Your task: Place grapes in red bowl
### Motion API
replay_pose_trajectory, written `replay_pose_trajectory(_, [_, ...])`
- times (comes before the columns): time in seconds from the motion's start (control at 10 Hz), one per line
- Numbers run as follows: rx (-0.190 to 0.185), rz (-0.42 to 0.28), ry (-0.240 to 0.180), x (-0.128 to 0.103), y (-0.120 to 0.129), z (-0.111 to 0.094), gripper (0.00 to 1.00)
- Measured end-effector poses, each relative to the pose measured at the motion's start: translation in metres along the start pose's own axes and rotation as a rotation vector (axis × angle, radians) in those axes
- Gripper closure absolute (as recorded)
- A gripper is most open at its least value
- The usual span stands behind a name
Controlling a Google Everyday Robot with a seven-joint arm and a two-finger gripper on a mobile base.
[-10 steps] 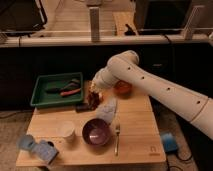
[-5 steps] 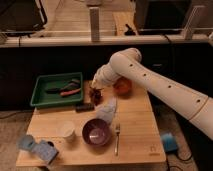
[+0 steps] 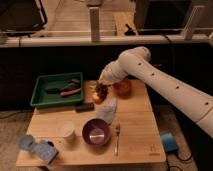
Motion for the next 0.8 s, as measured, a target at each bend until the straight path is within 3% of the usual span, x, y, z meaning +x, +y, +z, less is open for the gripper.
replay_pose_trajectory(0.3, [0.014, 0.024, 0.067, 0.026, 0.019, -0.009, 1.00])
replay_pose_trajectory(0.5, [-0.009, 0.067, 0.121, 0.049, 0.042, -0.011, 1.00])
replay_pose_trajectory(0.8, [0.000, 0.122, 0.196, 0.079, 0.080, -0.016, 1.00])
